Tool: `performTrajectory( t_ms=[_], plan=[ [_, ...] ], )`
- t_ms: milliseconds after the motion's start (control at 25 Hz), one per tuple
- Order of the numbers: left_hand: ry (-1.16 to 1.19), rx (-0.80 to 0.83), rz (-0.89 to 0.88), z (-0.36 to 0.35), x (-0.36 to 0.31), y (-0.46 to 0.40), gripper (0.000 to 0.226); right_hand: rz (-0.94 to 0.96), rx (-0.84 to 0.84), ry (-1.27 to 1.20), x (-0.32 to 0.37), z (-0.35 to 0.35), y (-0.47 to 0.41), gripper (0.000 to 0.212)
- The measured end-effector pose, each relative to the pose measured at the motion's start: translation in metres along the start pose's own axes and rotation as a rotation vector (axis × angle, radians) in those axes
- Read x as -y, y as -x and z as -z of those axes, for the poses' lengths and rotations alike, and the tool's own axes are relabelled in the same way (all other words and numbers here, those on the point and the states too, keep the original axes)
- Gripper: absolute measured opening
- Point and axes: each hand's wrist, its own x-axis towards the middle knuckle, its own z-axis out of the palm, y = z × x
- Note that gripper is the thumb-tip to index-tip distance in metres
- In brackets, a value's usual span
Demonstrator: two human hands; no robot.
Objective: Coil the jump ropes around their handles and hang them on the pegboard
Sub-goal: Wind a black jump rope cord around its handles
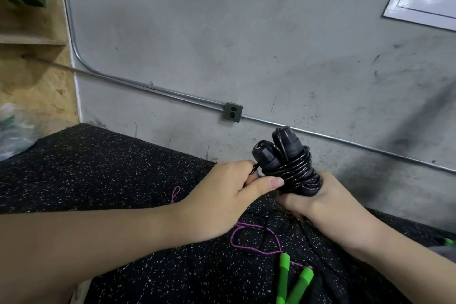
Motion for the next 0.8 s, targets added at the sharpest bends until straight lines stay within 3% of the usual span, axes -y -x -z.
performTrajectory(
  t_ms=[160, 240, 320, 400, 480, 600, 640, 720, 800],
  plan=[
    [-0.011, 0.016, 0.116, -0.01, -0.008, 0.003, 0.058, 0.03, -0.001, 0.001, -0.001, -0.007, 0.002, 0.016],
    [-0.01, 0.037, 0.16, -0.012, -0.009, 0.001, 0.061, 0.02, -0.006, 0.0, -0.006, -0.017, 0.004, 0.025],
    [-0.009, 0.055, 0.167, -0.011, -0.007, -0.001, 0.061, 0.018, -0.022, 0.02, -0.01, -0.026, 0.006, 0.017],
    [0.002, 0.058, 0.165, -0.007, -0.005, -0.003, 0.068, 0.009, 0.06, 0.002, -0.01, -0.026, 0.009, 0.014],
    [0.052, 0.094, 0.167, -0.001, -0.002, -0.007, 0.068, -0.042, 0.245, -0.129, -0.006, -0.015, 0.013, 0.024],
    [0.196, 0.228, 0.116, 0.005, -0.003, -0.013, 0.068, -0.259, 0.553, -0.623, -0.005, 0.002, 0.019, 0.05],
    [0.228, 0.259, 0.094, 0.006, -0.005, -0.013, 0.067, -0.252, 0.609, -0.681, -0.006, 0.004, 0.02, 0.053],
    [0.237, 0.28, 0.094, 0.008, -0.008, -0.014, 0.067, -0.186, 0.611, -0.643, -0.007, 0.004, 0.019, 0.049],
    [0.098, 0.308, 0.16, 0.013, -0.009, -0.016, 0.072, -0.192, 0.509, -0.583, -0.006, 0.002, 0.019, 0.041]
  ],
)
